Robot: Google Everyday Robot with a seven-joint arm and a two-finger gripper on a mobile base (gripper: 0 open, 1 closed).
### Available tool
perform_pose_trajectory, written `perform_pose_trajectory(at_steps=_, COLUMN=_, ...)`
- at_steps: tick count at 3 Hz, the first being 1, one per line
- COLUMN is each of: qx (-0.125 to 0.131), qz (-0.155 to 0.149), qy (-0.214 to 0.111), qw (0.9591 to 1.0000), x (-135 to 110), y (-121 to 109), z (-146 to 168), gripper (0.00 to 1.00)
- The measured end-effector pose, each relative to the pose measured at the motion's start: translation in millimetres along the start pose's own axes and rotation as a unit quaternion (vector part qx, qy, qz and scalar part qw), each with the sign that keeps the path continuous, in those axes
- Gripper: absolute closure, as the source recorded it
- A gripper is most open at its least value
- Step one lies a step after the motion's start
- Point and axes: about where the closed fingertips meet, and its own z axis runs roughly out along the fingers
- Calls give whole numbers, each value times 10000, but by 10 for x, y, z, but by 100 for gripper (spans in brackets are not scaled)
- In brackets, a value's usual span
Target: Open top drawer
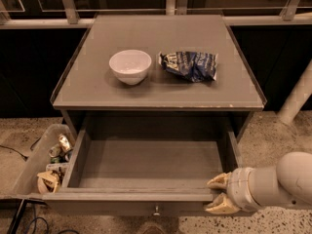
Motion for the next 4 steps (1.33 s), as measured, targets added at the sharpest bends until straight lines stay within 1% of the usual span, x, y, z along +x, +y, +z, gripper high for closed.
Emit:
perform_pose_trajectory(at_steps=1, qx=0, qz=0, qy=0, qw=10000, x=0, y=0, z=0, gripper=74)
perform_pose_trajectory(at_steps=4, qx=0, qz=-1, qy=0, qw=10000, x=-1, y=0, z=0, gripper=4)
